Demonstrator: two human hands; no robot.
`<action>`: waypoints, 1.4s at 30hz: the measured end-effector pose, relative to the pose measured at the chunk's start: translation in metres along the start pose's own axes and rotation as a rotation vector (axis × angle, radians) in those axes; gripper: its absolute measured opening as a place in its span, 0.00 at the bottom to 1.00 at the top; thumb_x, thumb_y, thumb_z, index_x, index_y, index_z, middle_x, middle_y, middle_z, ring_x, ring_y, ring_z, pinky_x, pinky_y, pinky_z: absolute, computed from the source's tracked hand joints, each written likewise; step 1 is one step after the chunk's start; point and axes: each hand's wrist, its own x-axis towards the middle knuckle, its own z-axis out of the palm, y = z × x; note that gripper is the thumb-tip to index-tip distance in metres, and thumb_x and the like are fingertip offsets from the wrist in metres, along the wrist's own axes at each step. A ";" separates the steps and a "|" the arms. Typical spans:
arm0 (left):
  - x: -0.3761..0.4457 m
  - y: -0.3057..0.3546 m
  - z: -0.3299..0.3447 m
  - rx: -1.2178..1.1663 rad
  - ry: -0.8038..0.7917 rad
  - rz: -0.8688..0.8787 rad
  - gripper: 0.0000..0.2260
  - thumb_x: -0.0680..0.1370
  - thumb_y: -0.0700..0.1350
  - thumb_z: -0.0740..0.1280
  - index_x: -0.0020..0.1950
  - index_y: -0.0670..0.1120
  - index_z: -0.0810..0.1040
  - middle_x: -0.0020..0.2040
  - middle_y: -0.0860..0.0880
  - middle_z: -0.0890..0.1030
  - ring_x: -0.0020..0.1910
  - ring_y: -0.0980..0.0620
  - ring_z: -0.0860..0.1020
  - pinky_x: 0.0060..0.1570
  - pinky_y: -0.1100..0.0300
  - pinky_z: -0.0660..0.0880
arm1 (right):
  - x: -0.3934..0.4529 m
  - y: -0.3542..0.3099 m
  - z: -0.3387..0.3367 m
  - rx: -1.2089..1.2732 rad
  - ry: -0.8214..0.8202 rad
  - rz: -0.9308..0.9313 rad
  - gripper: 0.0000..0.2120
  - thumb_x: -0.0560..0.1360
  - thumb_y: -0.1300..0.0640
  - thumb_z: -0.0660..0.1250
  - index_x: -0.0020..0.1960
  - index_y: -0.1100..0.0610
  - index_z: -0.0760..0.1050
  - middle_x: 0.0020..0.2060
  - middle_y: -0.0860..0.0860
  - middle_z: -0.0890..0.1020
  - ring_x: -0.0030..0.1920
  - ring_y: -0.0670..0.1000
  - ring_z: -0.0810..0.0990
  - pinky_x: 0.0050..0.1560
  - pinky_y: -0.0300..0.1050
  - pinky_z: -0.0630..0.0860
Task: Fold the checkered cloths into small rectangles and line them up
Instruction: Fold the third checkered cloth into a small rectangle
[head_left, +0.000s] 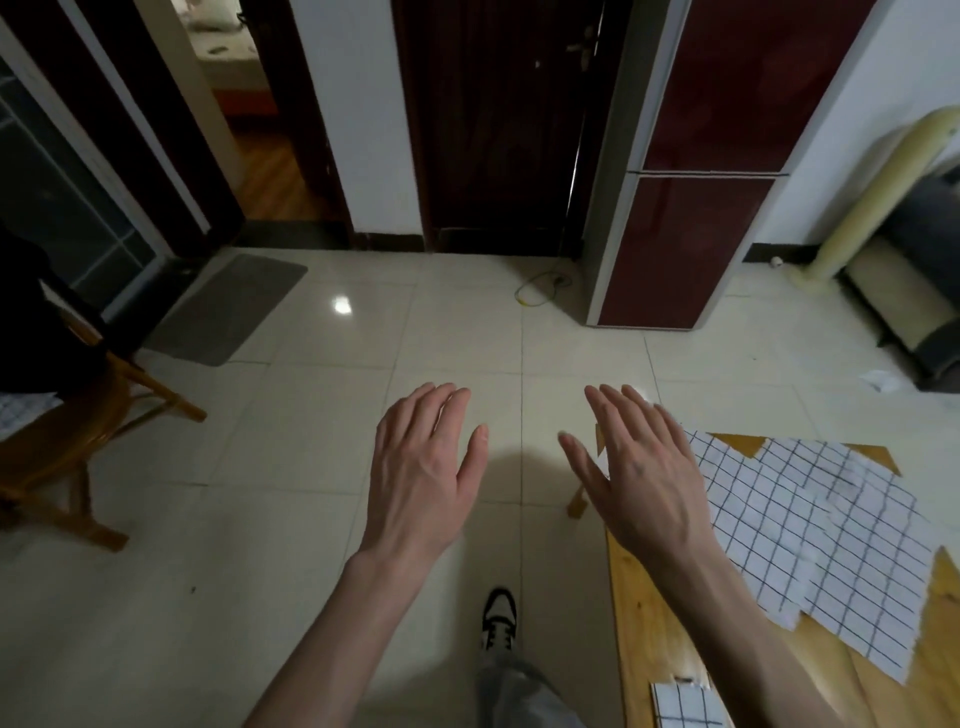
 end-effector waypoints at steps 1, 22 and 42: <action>0.016 -0.005 0.008 -0.002 -0.003 0.014 0.22 0.86 0.55 0.56 0.71 0.43 0.77 0.69 0.45 0.79 0.72 0.45 0.74 0.72 0.49 0.69 | 0.015 0.002 0.005 0.006 0.010 0.013 0.34 0.85 0.33 0.48 0.81 0.55 0.66 0.77 0.54 0.72 0.80 0.54 0.65 0.81 0.52 0.57; 0.323 -0.048 0.146 -0.094 -0.125 0.260 0.22 0.86 0.54 0.55 0.73 0.42 0.75 0.70 0.45 0.78 0.73 0.45 0.72 0.74 0.49 0.67 | 0.276 0.067 0.068 -0.019 0.086 0.324 0.33 0.85 0.35 0.49 0.80 0.55 0.66 0.78 0.53 0.71 0.81 0.54 0.64 0.81 0.55 0.59; 0.576 -0.035 0.308 -0.292 -0.312 0.669 0.23 0.86 0.55 0.54 0.71 0.43 0.77 0.69 0.44 0.79 0.72 0.45 0.74 0.73 0.47 0.68 | 0.450 0.110 0.126 -0.146 0.121 0.874 0.33 0.85 0.34 0.50 0.81 0.54 0.66 0.78 0.52 0.71 0.81 0.53 0.64 0.81 0.54 0.59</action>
